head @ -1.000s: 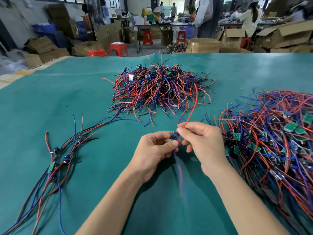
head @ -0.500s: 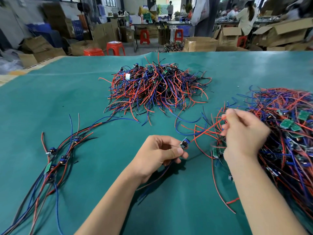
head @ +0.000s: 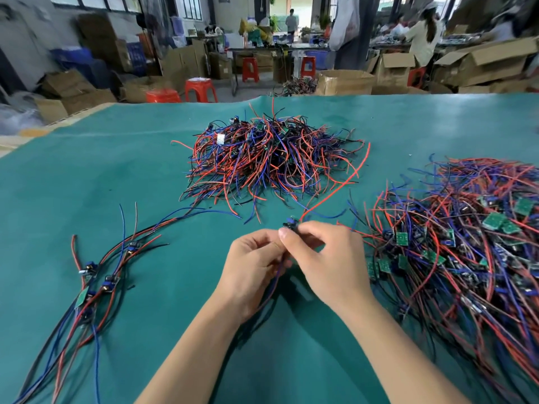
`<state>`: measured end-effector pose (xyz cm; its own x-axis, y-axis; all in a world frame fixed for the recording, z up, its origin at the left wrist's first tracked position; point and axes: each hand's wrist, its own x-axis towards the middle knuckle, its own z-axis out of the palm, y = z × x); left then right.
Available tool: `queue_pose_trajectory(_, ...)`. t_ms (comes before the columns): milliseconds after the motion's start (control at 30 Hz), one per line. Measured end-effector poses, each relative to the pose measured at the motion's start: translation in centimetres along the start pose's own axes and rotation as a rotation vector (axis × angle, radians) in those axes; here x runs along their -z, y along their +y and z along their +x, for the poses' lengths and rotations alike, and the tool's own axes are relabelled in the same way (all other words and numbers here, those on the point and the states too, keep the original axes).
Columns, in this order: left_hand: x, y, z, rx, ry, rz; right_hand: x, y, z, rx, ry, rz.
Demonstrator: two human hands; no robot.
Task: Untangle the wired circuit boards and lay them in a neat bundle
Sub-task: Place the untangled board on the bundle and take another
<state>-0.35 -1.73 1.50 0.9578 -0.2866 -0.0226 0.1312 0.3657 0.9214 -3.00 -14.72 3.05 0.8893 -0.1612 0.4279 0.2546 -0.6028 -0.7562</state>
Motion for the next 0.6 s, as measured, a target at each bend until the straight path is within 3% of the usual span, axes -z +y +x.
queue_pose_trajectory(200, -0.2, 0.2, -0.5, -0.026, -0.117, 0.202, 0.7, 0.4, 0.6, -0.047, 0.091, 0.043)
queue_pose_trajectory(433, -0.4, 0.2, -1.0, -0.016, -0.312, 0.362, 4.2, 2.9, 2.6, -0.237, 0.408, 0.145)
queue_pose_trajectory(600, -0.6, 0.2, -1.1, 0.013, -0.393, 0.424, 7.2, 2.8, 2.9, -0.254, 0.654, 0.171)
